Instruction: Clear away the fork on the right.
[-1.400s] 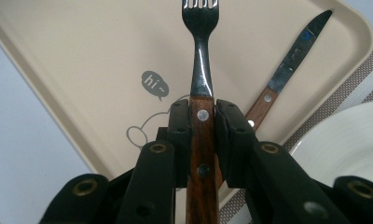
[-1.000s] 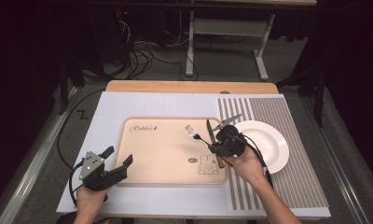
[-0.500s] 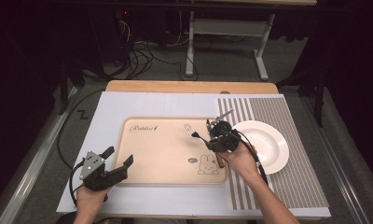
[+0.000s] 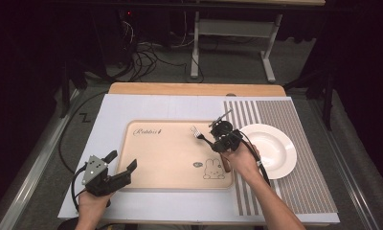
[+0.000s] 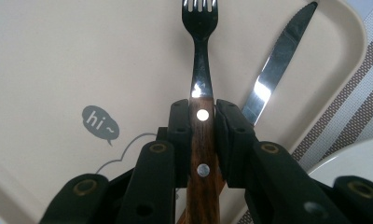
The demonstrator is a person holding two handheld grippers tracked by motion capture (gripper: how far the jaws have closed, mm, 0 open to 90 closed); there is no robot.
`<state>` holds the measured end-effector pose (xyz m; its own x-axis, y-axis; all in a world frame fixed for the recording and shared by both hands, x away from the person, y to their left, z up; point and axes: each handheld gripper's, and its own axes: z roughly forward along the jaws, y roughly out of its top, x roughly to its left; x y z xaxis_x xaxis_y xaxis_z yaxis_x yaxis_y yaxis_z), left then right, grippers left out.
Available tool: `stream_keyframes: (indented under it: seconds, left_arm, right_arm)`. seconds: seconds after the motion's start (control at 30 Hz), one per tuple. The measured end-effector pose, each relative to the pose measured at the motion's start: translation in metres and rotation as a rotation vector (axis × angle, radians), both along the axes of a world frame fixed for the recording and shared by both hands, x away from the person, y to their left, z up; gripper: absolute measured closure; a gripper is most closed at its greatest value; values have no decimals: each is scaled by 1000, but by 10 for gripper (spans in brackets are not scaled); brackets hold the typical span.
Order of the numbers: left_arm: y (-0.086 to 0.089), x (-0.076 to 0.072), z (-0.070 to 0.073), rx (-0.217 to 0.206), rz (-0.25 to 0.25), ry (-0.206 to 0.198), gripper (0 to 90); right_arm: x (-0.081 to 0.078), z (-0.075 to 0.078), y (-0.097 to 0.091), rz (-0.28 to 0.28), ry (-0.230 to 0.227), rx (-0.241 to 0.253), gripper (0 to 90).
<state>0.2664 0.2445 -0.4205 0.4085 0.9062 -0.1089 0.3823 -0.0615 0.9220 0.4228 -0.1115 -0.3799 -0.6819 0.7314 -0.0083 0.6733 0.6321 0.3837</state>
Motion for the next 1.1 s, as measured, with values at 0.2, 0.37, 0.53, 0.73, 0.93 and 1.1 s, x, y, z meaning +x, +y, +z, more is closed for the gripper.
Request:
stream_keyframes:
  seconds: [0.2,0.37,0.53,0.73,0.93,1.1]
  left_arm:
    - [0,1,0,-2,-1,2,217]
    - [0,1,0,0,-2,2,217]
    - [0,1,0,4,-4,3,216]
    - [-1,0,0,9,-5,3,215]
    - [-1,0,0,11,-9,7,214]
    - [-1,0,0,11,-9,8,214]
  right_arm:
    - [6,-5,-1,-40,18,-13,790]
    - [10,-7,-2,-40,20,-17,790]
    - [9,-8,0,-37,13,-15,789]
    - [4,-10,5,-18,32,1,787]
    - [0,-11,11,-11,35,13,787]
    - [-2,-14,16,-2,42,16,787]
